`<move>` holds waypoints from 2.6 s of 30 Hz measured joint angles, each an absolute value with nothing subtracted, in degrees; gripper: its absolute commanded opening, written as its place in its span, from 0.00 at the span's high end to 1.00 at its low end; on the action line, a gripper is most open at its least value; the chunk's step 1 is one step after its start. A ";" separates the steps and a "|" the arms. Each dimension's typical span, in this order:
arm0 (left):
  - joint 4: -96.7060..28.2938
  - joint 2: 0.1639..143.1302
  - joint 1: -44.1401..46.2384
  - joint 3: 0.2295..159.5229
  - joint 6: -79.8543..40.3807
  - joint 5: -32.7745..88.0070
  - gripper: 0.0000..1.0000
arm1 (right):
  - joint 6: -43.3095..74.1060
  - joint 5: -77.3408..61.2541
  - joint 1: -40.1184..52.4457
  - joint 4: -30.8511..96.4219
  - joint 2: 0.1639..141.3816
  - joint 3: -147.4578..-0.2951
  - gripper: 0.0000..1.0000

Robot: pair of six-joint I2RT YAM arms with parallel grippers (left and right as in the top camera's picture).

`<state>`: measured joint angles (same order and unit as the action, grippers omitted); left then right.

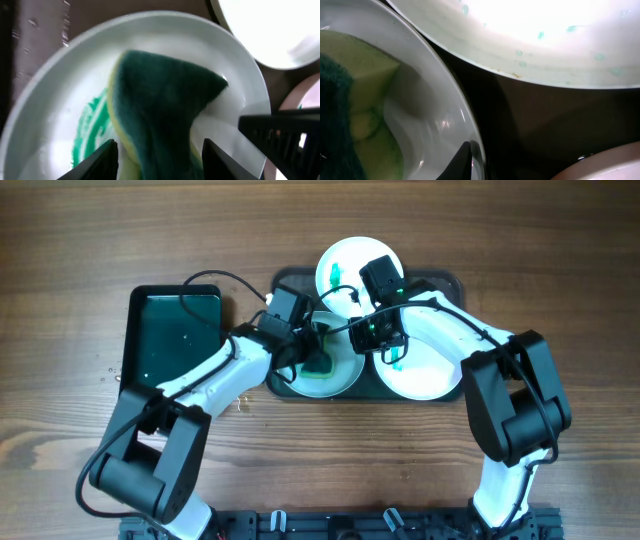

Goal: Clean dirty plates on tray and stack at the side
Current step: 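Scrub the lower-left plate with the sponge while the right gripper holds it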

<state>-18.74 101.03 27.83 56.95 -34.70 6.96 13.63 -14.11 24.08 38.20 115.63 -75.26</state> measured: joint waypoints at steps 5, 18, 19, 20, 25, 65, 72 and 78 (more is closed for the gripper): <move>-18.13 101.32 30.70 56.95 -34.81 5.15 0.48 | 13.63 -14.11 24.08 38.20 115.63 -75.26 0.89; -18.26 103.46 31.42 57.06 -35.24 -2.04 0.96 | 13.63 -14.11 24.08 38.24 115.66 -75.26 0.91; -18.96 103.46 31.46 57.19 -35.22 -3.29 0.96 | 13.61 -14.17 24.08 38.20 115.66 -75.26 0.91; -19.64 103.46 31.48 57.34 -35.24 -4.67 0.96 | 13.63 -14.41 24.08 38.15 115.66 -75.26 0.91; -22.74 103.39 31.57 57.54 -35.22 -14.17 0.96 | 13.61 -15.42 24.51 38.11 115.66 -75.26 0.91; -28.29 103.50 31.14 58.33 -36.27 -25.50 0.96 | 13.65 -16.32 24.67 37.21 115.68 -75.26 0.95; -20.27 98.63 30.15 58.26 -36.32 -16.56 0.96 | 13.63 -16.21 24.64 37.36 115.68 -75.26 0.95; -17.72 100.57 30.15 58.26 -36.32 -4.34 0.96 | 13.63 -16.03 24.64 37.28 115.68 -75.26 0.94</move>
